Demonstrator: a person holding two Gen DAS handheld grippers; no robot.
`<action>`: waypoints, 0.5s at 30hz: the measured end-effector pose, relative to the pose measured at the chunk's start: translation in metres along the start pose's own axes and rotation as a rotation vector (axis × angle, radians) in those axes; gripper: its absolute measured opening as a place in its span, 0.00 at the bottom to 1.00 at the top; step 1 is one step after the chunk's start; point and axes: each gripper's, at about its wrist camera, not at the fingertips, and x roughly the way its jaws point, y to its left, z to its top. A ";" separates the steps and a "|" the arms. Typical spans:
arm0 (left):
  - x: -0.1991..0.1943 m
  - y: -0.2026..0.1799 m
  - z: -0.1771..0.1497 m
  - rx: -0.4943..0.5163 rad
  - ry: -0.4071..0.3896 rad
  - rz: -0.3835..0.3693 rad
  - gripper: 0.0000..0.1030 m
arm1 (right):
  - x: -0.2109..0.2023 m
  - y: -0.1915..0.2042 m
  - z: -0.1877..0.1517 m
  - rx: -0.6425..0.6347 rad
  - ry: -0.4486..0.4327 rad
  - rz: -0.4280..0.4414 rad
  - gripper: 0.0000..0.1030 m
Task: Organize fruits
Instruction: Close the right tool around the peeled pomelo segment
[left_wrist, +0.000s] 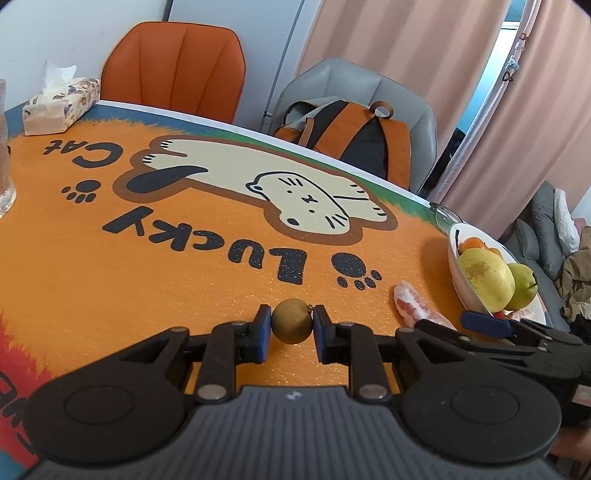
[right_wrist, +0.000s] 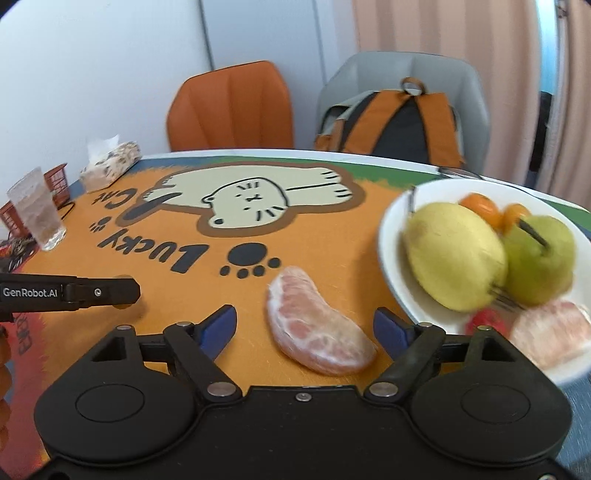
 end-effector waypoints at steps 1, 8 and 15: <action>0.000 0.001 0.000 -0.001 0.000 0.001 0.22 | 0.002 0.001 0.001 -0.021 -0.007 0.009 0.78; 0.000 0.007 0.000 -0.013 0.000 0.009 0.22 | 0.008 0.008 0.006 -0.060 0.026 0.042 0.73; 0.001 0.009 0.000 -0.018 0.002 0.007 0.22 | 0.002 0.009 0.004 -0.036 0.051 0.037 0.58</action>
